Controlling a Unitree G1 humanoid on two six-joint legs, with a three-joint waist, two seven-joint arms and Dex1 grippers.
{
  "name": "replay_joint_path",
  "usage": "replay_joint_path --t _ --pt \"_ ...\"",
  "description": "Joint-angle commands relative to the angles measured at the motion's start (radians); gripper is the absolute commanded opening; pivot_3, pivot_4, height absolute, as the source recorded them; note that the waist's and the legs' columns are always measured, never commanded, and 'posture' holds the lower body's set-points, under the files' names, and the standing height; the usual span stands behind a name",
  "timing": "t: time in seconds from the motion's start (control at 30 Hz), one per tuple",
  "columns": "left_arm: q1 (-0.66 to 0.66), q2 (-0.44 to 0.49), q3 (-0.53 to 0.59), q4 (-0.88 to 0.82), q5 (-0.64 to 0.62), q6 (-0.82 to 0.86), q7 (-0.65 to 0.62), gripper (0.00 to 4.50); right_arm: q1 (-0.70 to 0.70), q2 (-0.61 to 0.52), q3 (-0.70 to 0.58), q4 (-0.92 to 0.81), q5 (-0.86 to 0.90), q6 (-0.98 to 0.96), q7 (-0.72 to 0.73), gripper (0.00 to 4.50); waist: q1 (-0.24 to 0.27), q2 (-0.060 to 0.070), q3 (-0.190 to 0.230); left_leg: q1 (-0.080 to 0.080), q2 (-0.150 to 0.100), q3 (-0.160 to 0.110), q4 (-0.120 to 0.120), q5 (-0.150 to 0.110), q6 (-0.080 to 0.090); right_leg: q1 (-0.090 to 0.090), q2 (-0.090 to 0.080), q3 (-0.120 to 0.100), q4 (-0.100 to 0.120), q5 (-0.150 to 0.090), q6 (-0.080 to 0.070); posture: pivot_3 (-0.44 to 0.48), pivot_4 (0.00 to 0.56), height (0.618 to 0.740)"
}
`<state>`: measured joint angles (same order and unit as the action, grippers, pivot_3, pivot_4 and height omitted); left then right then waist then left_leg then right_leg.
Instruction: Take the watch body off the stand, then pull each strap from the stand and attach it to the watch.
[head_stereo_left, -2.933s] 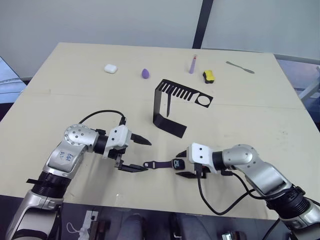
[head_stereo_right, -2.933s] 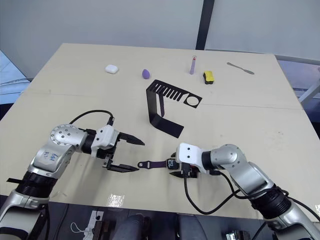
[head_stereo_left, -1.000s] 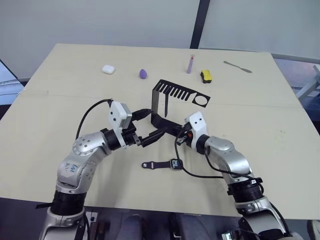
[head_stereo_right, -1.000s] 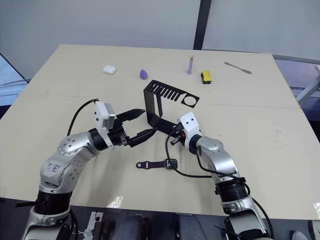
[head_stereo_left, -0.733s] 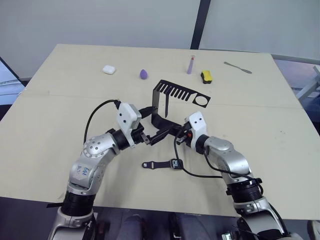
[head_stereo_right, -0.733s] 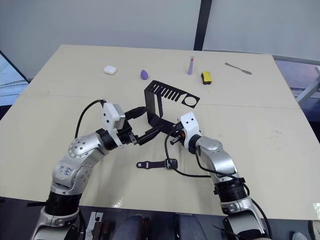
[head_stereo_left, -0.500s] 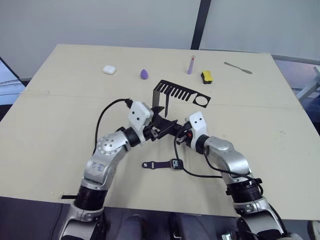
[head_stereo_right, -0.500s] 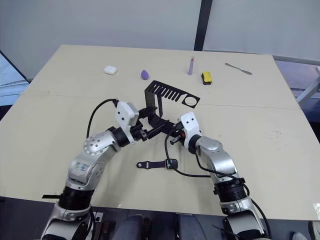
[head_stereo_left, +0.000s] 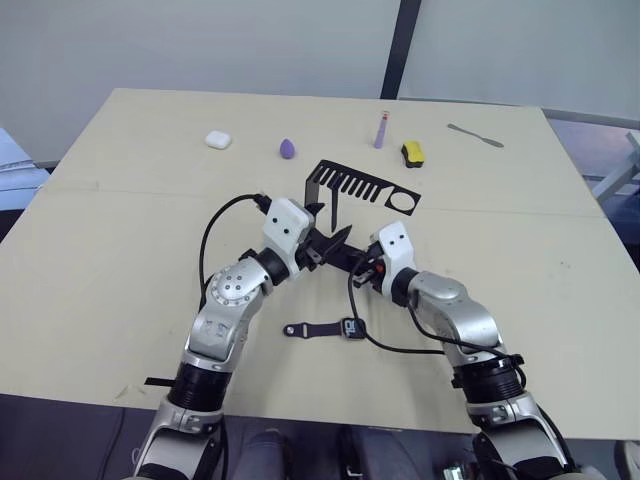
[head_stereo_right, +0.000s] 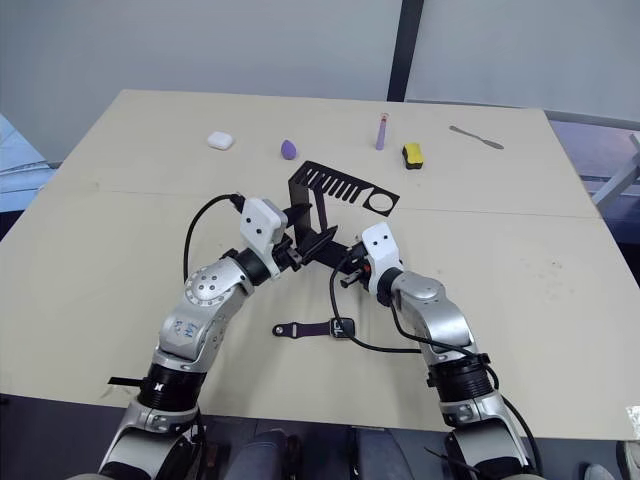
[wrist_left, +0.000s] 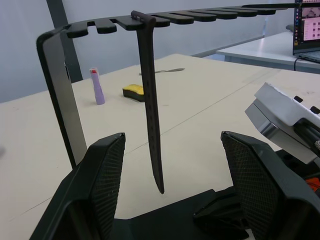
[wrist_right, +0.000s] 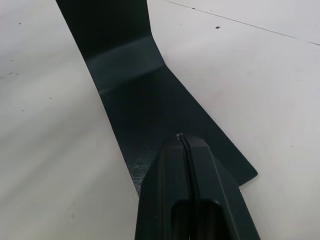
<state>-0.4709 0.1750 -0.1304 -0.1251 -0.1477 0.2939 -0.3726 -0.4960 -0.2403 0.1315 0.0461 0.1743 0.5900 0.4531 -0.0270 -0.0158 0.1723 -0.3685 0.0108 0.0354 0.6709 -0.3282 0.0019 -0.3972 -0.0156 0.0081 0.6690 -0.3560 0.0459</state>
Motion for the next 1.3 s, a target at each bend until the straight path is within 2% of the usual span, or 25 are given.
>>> replay_joint_path --t 0.03,0.13,0.2,0.27,0.4,0.73,1.3 --pt "-0.045 -0.016 -0.008 0.034 0.028 -0.029 0.014 3.33 0.021 -0.011 0.003 0.041 -0.026 0.035 -0.020 0.00 0.000 0.000 0.000 0.000 0.000 0.000 0.000 0.000 0.000 0.000 0.000 0.000 0.000 0.000 0.000 0.000 0.150 0.740" --pt "-0.075 -0.034 -0.019 0.085 0.050 -0.054 0.023 3.33 0.022 -0.010 0.004 0.040 -0.026 0.036 -0.020 0.00 0.001 0.000 0.000 0.000 0.000 0.000 0.000 0.000 0.000 0.000 0.000 0.000 0.000 0.000 0.000 0.000 0.150 0.740" --pt "-0.094 -0.045 -0.014 0.118 0.060 -0.079 0.028 2.79 0.023 -0.008 0.006 0.038 -0.027 0.037 -0.021 0.00 0.001 0.000 0.000 0.000 0.000 0.000 0.000 0.000 0.000 0.000 0.000 0.000 0.000 0.000 0.000 0.000 0.150 0.740" --pt "-0.109 -0.054 -0.005 0.142 0.052 -0.091 0.019 2.02 0.025 -0.006 0.006 0.035 -0.026 0.039 -0.023 0.00 0.001 0.000 0.000 0.000 0.000 0.000 0.000 0.000 0.000 0.000 0.000 0.000 0.000 0.000 0.000 0.000 0.150 0.740" --pt "-0.112 -0.061 0.001 0.141 0.035 -0.109 -0.004 0.02 0.029 -0.004 0.007 0.029 -0.026 0.043 -0.026 0.00 0.001 0.000 0.000 0.000 0.000 0.000 0.000 0.000 0.000 0.000 0.000 0.000 0.000 0.000 0.000 0.000 0.150 0.740" --pt "-0.071 -0.030 0.047 0.027 -0.039 -0.077 -0.058 0.02 0.019 -0.017 0.005 0.039 -0.031 0.060 -0.021 0.00 0.000 0.000 0.000 0.000 0.000 0.000 0.000 0.000 0.000 0.000 0.000 0.000 0.000 0.000 0.000 0.000 0.150 0.740" --pt "-0.037 0.008 0.050 -0.005 -0.023 -0.061 -0.055 0.02 0.018 -0.001 0.004 0.058 -0.029 0.065 -0.025 0.00 -0.001 0.000 0.000 0.000 0.000 0.000 -0.001 0.000 0.000 0.000 0.000 0.000 -0.001 0.000 0.000 0.000 0.150 0.740"
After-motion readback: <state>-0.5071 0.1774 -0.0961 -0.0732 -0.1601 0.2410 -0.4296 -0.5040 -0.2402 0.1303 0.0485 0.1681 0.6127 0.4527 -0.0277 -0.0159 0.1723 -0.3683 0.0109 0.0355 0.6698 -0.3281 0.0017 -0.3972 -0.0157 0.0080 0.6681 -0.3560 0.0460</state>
